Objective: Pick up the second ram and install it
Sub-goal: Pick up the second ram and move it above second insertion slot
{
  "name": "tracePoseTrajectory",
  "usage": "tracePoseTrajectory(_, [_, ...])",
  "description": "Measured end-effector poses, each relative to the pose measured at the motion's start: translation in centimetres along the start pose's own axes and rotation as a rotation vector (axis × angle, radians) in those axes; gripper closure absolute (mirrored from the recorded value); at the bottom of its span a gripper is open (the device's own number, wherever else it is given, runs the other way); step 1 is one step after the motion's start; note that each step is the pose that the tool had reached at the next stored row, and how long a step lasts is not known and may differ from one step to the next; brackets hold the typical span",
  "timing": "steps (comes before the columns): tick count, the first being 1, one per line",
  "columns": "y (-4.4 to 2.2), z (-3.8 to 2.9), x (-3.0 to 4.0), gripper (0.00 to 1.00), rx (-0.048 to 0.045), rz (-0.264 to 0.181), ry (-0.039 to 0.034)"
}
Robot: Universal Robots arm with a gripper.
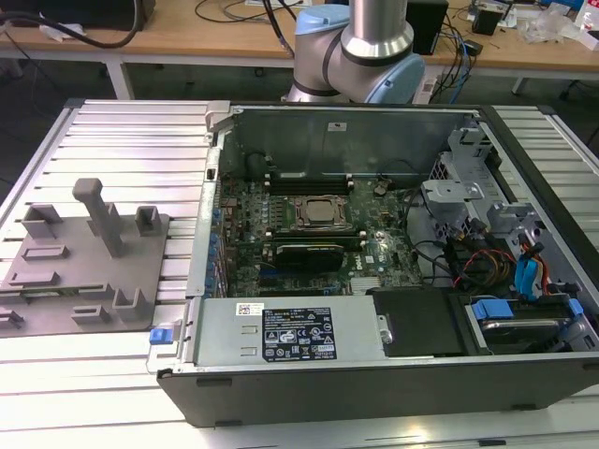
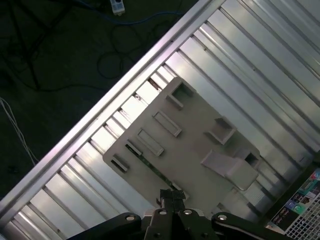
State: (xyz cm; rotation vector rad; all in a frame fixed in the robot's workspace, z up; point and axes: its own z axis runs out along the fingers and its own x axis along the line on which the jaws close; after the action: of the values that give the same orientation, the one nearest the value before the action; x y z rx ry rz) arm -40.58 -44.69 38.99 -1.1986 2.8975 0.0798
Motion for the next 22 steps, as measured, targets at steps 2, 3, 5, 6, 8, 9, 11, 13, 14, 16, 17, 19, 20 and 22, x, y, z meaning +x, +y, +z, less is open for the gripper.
tracePoseTrajectory(2, [0.0, 0.0, 0.0, 0.89, -0.0004, -0.017, 0.0008])
tracePoseTrajectory(3, [0.0, 0.0, 0.0, 0.89, -0.0006, -0.025, 0.0011])
tracePoseTrajectory(5, [0.0, 0.0, 0.0, 0.89, -0.0008, -0.037, 0.0017])
tracePoseTrajectory(6, [0.0, 0.0, 0.0, 0.89, -0.001, -0.045, 0.002])
tracePoseTrajectory(8, [0.0, 0.0, 0.0, 0.89, -0.0012, -0.054, 0.0024])
tracePoseTrajectory(9, [0.0, 0.0, 0.0, 0.89, -0.0014, -0.06, 0.0028])
tracePoseTrajectory(11, [0.0, 0.0, 0.0, 0.89, -0.002, -0.086, 0.0039])
tracePoseTrajectory(13, [0.0, 0.0, 0.0, 0.89, -0.0024, -0.102, 0.0046])
tracePoseTrajectory(14, [0.0, 0.0, 0.0, 0.89, -0.0026, -0.11, 0.0049])
tracePoseTrajectory(16, [0.0, 0.0, 0.0, 0.89, -0.0028, -0.118, 0.0053])
tracePoseTrajectory(17, [0.0, 0.0, 0.0, 0.89, -0.003, -0.126, 0.0057])
tracePoseTrajectory(19, [0.0, 0.0, 0.0, 0.89, -0.0034, -0.144, 0.0065])
tracePoseTrajectory(20, [0.0, 0.0, 0.0, 0.89, -0.0036, -0.152, 0.0069])
tracePoseTrajectory(22, [0.0, 0.0, 0.0, 0.89, -0.0038, -0.161, 0.0072])
